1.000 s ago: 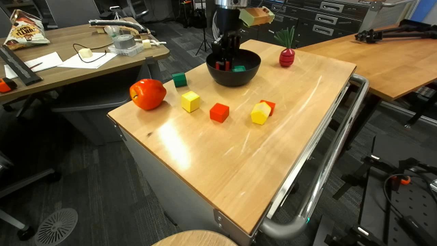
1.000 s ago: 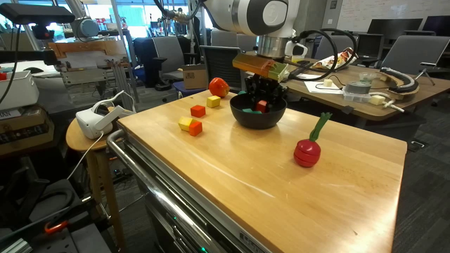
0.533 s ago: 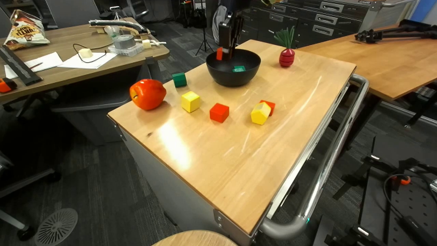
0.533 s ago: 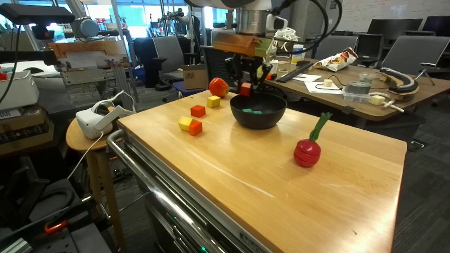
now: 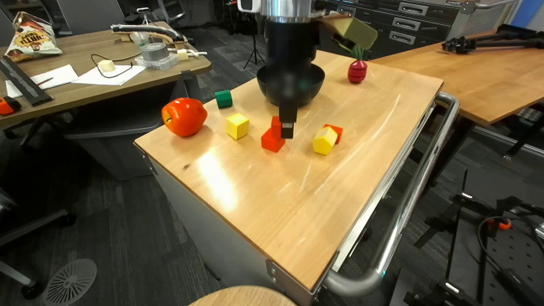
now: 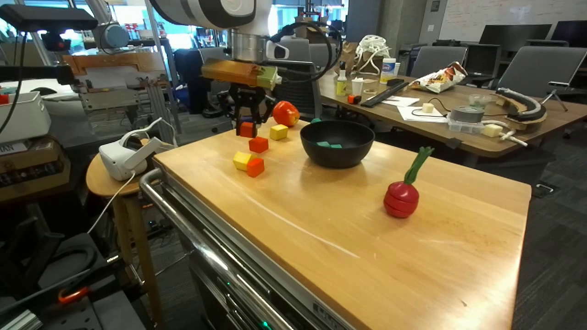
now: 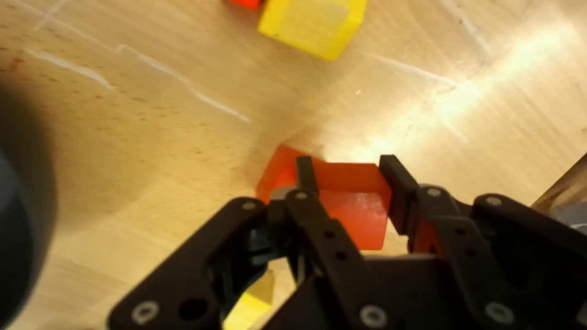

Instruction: Remove the objects from the black bowl and put them on the table then move the apple to the right

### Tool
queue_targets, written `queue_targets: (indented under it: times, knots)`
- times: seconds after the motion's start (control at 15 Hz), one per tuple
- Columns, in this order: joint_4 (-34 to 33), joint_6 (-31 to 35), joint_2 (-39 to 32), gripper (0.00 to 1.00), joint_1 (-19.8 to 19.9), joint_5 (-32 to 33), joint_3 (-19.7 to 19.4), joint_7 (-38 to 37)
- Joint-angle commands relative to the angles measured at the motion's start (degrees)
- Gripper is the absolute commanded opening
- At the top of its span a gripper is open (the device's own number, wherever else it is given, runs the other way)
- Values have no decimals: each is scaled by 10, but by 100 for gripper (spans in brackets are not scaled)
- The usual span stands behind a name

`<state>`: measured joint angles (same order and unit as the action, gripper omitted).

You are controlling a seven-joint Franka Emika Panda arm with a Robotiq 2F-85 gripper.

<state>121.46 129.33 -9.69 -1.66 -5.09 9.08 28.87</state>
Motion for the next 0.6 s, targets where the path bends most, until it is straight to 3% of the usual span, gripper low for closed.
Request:
queue_targets:
  times: [0.0, 0.27, 0.33, 0.4, 0.47, 0.53]
  knots:
    - [22, 19, 0, 13, -31, 24, 12, 1]
    - [10, 34, -31, 13, -53, 48, 20, -15]
    - [11, 37, -34, 18, -55, 49, 21, -14]
    - [13, 44, -35, 50, -55, 48, 21, -13]
    - [17, 51, -32, 64, -54, 46, 21, -12]
    - [21, 59, -30, 69, -53, 47, 20, -14]
